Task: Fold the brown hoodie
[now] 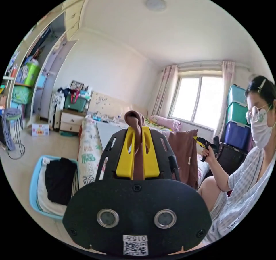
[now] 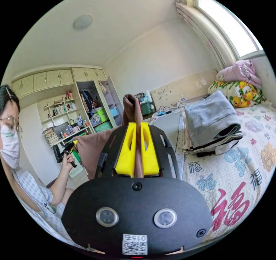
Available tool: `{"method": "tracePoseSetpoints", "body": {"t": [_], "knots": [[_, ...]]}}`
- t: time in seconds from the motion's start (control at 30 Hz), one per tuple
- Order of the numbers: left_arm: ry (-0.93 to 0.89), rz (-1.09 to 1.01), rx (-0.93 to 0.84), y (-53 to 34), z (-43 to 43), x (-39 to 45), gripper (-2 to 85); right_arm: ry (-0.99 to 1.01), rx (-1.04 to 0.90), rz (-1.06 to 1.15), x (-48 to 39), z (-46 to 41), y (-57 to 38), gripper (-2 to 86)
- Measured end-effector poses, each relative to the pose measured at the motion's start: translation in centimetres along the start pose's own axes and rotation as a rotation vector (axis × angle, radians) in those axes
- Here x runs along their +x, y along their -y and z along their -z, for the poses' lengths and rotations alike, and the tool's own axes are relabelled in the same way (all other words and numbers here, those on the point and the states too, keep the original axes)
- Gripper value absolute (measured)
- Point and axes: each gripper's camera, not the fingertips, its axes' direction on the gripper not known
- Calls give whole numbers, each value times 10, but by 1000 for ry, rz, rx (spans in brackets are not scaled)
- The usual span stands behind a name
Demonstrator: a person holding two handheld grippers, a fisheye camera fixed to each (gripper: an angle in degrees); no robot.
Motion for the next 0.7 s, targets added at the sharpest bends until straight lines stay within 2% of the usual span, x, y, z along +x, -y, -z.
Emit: {"method": "tracePoseSetpoints", "body": {"t": [0.2,0.37,0.57,0.63,0.7], "knots": [[-9,-77,176,20,70,69,33,63,216,58,-22,83,-1,9],[-35,-64,245,27,96,85,33,141,296,32,-13,109,-9,9],[-50,52,200,7,59,55,36,102,197,-56,24,67,-15,9],[-12,91,147,-5,32,38,37,10,125,-45,37,34,-15,10],[82,125,44,-29,-14,10,39,-139,-53,-28,64,-33,-19,11]]}}
